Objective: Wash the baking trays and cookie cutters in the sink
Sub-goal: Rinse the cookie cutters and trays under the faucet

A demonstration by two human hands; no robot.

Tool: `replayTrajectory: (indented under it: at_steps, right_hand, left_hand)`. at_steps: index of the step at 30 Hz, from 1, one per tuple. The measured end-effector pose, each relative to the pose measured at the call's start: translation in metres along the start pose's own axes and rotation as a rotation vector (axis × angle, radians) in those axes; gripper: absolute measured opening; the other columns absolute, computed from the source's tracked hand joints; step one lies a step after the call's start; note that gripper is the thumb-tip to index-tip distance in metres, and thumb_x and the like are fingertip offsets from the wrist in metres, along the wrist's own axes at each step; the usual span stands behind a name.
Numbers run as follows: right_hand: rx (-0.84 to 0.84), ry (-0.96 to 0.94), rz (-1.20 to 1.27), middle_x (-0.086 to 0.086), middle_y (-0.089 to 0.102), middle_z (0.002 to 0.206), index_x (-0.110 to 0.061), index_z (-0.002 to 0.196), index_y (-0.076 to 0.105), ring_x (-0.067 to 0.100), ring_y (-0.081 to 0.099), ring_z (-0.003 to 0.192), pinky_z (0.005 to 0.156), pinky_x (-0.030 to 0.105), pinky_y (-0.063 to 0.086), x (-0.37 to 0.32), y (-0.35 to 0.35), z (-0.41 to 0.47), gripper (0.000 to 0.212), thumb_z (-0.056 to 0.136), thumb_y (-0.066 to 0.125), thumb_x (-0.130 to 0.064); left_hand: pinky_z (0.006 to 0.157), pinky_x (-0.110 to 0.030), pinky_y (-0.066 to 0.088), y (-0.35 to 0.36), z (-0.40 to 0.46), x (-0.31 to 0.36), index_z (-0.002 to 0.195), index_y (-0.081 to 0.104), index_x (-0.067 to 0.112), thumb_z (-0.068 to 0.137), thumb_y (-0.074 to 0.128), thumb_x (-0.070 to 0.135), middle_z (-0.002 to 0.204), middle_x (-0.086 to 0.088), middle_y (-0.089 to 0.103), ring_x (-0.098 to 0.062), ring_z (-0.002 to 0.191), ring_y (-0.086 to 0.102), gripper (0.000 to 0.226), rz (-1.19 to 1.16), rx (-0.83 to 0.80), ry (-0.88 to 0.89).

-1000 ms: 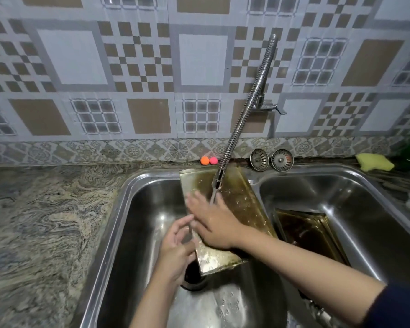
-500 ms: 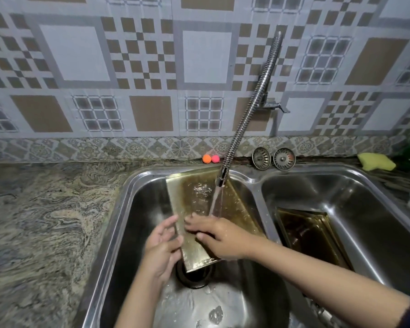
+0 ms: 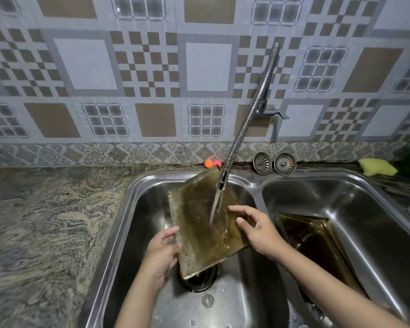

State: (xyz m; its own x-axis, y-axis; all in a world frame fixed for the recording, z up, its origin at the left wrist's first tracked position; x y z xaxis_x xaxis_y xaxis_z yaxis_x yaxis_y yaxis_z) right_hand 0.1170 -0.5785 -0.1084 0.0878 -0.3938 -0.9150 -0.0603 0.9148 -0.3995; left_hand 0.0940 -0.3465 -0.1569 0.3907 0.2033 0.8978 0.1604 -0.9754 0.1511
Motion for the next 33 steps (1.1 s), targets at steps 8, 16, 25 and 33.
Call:
replayTrajectory:
  at_steps: [8,16,25,33]
  right_hand:
    - [-0.156,-0.210,-0.567,-0.001,0.051,0.103,-0.032,0.132,0.051,0.016,0.056,0.097,0.085,0.024,0.046,-0.023,0.032,-0.033,0.046,0.090,0.044,-0.015]
    - [-0.256,-0.518,-0.929,0.006,0.051,0.091,-0.021,0.120,0.049,0.025,0.056,0.077,0.052,0.031,0.046,-0.041,0.049,-0.056,0.049,0.072,0.047,-0.014]
    - [-0.435,-0.424,-0.645,-0.002,0.039,0.148,-0.031,0.150,0.019,0.013,0.034,0.136,0.114,0.038,0.027,-0.058,0.037,-0.056,0.058,0.097,0.024,-0.053]
    - [-0.137,0.011,-0.917,0.000,-0.017,0.159,-0.021,0.153,-0.002,0.016,-0.014,0.147,0.114,0.053,-0.009,-0.023,0.007,0.002,0.065,0.099,0.022,-0.050]
  left_hand:
    - [0.095,-0.044,0.041,0.062,-0.024,0.029,0.114,0.063,0.038,0.090,0.058,0.029,0.121,0.000,0.058,-0.020,0.113,0.055,0.025,0.028,-0.359,0.033]
    - [0.089,-0.048,0.050,0.064,-0.017,0.026,0.127,0.053,0.036,0.080,0.064,0.039,0.116,-0.008,0.055,-0.033,0.115,0.054,0.048,-0.165,-0.240,0.027]
    - [0.072,-0.041,0.055,0.044,-0.014,0.023,0.131,0.050,0.016,0.089,0.041,-0.017,0.117,-0.023,0.059,-0.035,0.099,0.062,0.054,-0.474,-0.021,0.083]
    - [0.089,-0.055,0.046,0.055,-0.018,0.008,0.115,0.058,0.022,0.086,0.038,-0.021,0.121,-0.014,0.059,-0.029,0.099,0.060,0.056,-0.454,-0.158,0.117]
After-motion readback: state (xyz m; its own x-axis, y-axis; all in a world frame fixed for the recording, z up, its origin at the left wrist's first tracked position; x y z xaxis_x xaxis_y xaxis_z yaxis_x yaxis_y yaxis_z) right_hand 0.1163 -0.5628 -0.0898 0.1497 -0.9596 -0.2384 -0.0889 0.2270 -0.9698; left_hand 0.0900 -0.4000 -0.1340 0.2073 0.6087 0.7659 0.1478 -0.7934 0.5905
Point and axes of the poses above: each hand's wrist, its own z-axis towards the middle knuckle, its own y-axis out of the palm, x = y × z, the point moved 6 cm from there along z, towards the middle knuckle
